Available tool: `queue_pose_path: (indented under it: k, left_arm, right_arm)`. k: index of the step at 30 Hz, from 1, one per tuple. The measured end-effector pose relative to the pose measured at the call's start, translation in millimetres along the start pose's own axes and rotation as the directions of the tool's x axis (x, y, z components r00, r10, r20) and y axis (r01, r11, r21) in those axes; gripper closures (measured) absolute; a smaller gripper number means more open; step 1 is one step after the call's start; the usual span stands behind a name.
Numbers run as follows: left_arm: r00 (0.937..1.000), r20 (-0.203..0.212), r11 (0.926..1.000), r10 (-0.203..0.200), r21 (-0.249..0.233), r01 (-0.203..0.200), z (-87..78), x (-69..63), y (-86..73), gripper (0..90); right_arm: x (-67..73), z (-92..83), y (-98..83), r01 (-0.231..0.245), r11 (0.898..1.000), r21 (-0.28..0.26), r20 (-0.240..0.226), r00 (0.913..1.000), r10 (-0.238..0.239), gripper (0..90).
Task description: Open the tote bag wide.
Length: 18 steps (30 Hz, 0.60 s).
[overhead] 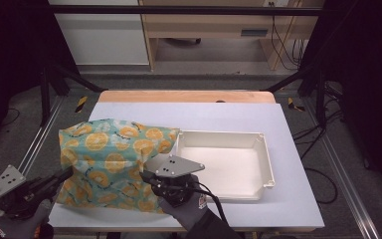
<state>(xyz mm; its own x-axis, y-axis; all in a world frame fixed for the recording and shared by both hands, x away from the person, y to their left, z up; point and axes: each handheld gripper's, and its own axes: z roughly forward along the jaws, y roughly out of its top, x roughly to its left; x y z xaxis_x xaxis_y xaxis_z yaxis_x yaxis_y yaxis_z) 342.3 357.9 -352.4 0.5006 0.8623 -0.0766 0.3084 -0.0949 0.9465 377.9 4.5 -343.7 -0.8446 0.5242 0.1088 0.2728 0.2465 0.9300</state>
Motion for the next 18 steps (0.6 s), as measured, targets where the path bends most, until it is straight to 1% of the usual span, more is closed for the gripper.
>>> queue_pose_path:
  k: [1,5,6,9,10,16,18]
  left_arm:
    - [1.0000,-0.001,1.0000,0.001,0.005,-0.001,1.0,0.0,-1.9,90.0]
    - [1.0000,-0.001,0.9996,-0.002,0.027,0.002,3.9,0.9,-7.5,90.0]
    - [1.0000,-0.002,0.9995,-0.003,0.033,0.003,4.7,1.2,-8.7,90.0]
    - [1.0000,0.001,0.9988,-0.008,0.049,0.007,8.5,2.1,-12.4,90.0]
    - [0.9999,0.000,0.9983,-0.012,0.057,0.012,11.0,2.5,-14.4,90.0]
    - [0.9999,-0.004,0.9970,-0.013,0.076,0.013,15.0,3.5,-18.0,90.0]
    - [0.9999,-0.003,0.9964,-0.015,0.083,0.015,16.6,3.6,-19.6,90.0]
  right_arm:
    - [-1.2,3.8,-4.0,-0.008,1.000,0.013,0.001,1.0000,0.008,90.0]
    - [-3.7,10.1,-10.1,-0.012,0.999,0.034,0.006,0.9999,0.012,90.0]
    - [-6.1,14.7,-14.1,-0.020,0.999,0.046,0.014,0.9997,0.020,90.0]
    - [-8.9,18.6,-17.7,-0.027,0.998,0.058,0.025,0.9994,0.025,90.0]
    - [-11.8,21.9,-20.7,-0.035,0.997,0.067,0.039,0.9987,0.032,90.0]
    - [-16.5,26.8,-26.2,-0.048,0.995,0.086,0.053,0.9977,0.044,90.0]
    - [-16.7,25.2,-25.7,-0.047,0.996,0.079,0.051,0.9977,0.043,85.9]
